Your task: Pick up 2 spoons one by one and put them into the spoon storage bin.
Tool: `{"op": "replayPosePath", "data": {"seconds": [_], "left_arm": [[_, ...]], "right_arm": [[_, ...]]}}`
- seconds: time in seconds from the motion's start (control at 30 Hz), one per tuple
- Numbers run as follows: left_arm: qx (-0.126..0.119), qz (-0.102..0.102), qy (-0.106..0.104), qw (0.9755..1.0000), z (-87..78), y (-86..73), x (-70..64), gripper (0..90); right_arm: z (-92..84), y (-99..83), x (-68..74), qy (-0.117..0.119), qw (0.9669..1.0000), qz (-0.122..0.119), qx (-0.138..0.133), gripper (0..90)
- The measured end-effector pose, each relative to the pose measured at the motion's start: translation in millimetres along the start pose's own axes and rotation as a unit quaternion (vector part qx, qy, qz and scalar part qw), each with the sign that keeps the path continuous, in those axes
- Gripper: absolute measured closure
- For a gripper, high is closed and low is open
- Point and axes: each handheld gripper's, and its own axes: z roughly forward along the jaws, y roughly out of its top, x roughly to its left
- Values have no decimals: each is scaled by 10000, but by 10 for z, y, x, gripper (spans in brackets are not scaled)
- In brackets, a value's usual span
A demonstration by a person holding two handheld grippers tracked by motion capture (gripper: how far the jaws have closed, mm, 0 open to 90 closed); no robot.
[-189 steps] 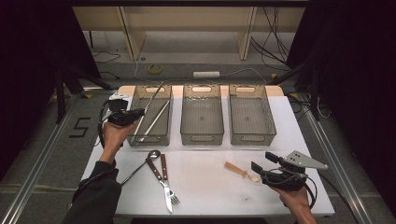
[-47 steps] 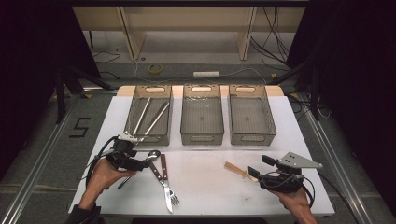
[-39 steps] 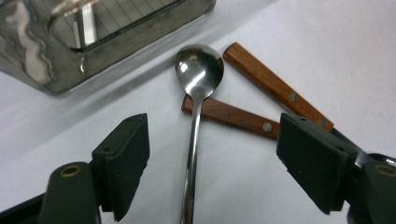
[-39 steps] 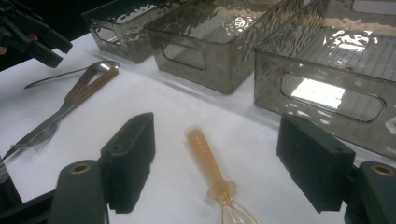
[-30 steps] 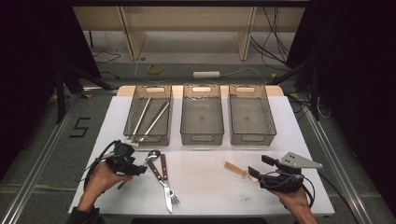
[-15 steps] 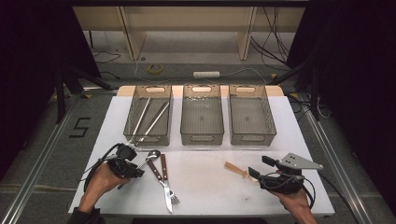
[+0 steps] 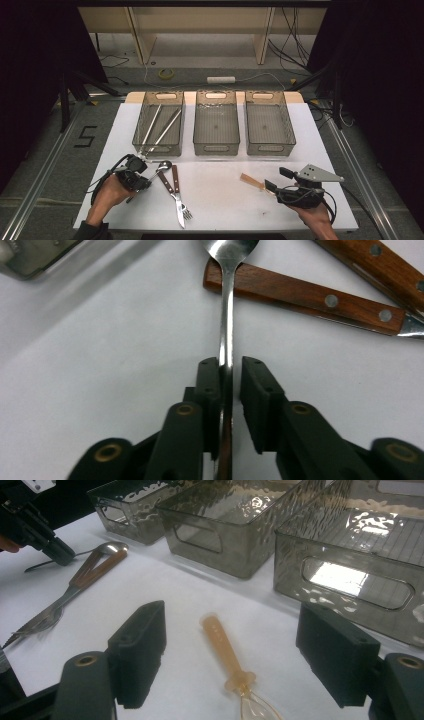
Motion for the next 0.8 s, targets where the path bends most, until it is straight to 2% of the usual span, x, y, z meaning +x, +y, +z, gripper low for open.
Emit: {"op": "replayPosePath", "data": {"seconds": [0.17, 0.47, 0.67, 0.8], "left_arm": [[-13, 102, 31, 9999, -2, -2, -10, 833], [-71, 62, -36, 9999, -8, -12, 10, 840], [-325, 52, -36, 9995, -66, -26, 16, 843], [-398, 53, -66, 9992, -85, -20, 13, 843]], "right_arm": [[6, -3, 8, -3, 10000, -5, 16, 291], [-14, -8, 5, -26, 10000, -17, -3, 291], [-9, -3, 15, -41, 10000, -31, 6, 291], [-9, -7, 16, -40, 10000, -32, 18, 291]]}}
